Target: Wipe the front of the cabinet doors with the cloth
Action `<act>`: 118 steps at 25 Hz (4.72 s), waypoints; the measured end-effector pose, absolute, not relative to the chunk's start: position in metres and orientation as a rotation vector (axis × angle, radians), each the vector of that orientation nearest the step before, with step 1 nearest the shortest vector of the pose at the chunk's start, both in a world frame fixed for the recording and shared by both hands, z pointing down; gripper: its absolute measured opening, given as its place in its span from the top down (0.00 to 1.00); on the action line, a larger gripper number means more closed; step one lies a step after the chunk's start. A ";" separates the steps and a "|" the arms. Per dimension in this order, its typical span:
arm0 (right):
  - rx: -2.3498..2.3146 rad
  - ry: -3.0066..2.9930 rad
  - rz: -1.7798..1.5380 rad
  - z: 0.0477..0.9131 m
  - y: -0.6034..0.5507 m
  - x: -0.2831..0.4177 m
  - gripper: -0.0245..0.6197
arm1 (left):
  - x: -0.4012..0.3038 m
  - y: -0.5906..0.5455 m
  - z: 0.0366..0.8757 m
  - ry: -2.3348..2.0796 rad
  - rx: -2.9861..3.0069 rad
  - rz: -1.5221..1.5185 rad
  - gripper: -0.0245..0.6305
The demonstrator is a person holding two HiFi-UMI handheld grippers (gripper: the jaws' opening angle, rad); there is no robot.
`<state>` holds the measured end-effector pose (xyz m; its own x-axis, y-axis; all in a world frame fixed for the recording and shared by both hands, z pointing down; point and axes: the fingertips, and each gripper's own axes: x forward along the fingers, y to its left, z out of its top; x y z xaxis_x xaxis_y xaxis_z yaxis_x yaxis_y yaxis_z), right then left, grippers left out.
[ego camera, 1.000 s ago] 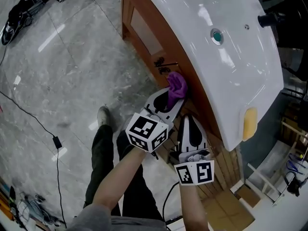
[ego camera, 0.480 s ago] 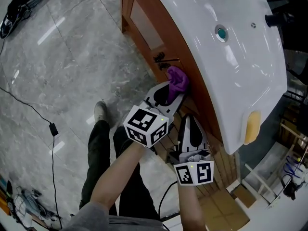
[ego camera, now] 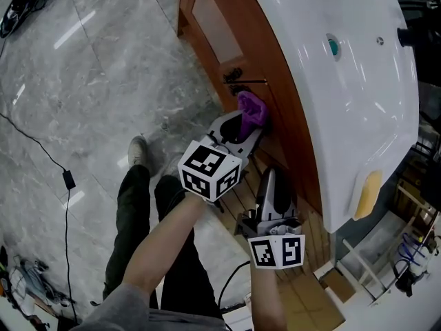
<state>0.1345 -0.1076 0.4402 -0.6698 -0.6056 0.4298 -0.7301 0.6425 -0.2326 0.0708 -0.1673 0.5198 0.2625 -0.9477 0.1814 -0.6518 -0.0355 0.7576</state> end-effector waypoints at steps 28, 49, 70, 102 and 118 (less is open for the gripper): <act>1.094 -2.531 0.601 0.485 -0.113 0.134 0.95 | 0.073 -0.166 0.665 -1.428 1.642 -0.188 0.77; 1.132 -2.552 0.623 0.452 -0.087 0.137 0.95 | 0.065 -0.112 0.610 -1.424 1.668 -0.197 0.76; 1.221 -2.575 0.595 0.403 -0.079 0.161 0.95 | 0.095 -0.100 0.500 -1.382 1.740 -0.419 0.76; 1.296 -2.524 0.643 0.409 -0.091 0.182 0.95 | 0.133 -0.142 0.483 -1.278 1.785 -0.480 0.76; 1.280 -2.521 0.682 0.448 -0.086 0.182 0.95 | 0.134 -0.147 0.525 -1.278 1.748 -0.491 0.76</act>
<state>0.1818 -0.0858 0.4483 -0.5907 -0.6985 0.4040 -0.8069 0.5091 -0.2995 0.1341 -0.1475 0.5247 0.3900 -0.9032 0.1793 -0.5511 -0.0730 0.8312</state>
